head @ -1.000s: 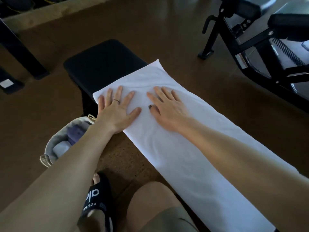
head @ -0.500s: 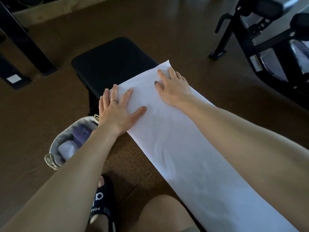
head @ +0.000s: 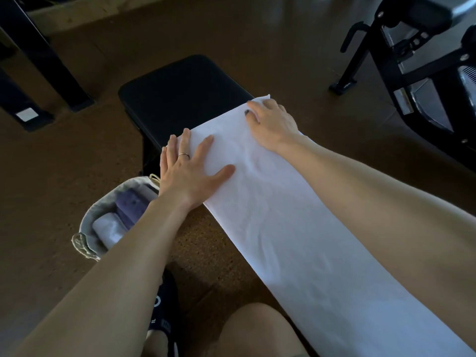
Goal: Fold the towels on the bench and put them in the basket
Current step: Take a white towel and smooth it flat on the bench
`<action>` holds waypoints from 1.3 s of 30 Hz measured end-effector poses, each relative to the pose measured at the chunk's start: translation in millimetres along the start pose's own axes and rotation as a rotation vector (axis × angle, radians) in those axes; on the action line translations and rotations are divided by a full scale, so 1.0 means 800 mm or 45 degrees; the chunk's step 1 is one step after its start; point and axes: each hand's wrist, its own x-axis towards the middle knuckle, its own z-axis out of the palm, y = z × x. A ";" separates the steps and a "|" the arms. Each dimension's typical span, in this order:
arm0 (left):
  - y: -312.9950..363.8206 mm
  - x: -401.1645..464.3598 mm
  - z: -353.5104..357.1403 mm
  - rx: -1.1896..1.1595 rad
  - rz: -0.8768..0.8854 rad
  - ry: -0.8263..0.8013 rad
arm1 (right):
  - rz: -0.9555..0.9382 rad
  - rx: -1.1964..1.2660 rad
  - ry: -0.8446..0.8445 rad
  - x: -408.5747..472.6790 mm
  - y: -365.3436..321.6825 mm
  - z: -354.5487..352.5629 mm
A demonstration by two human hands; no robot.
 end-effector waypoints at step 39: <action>0.007 0.001 0.001 0.145 -0.074 -0.018 | 0.249 -0.166 0.001 -0.094 0.039 0.007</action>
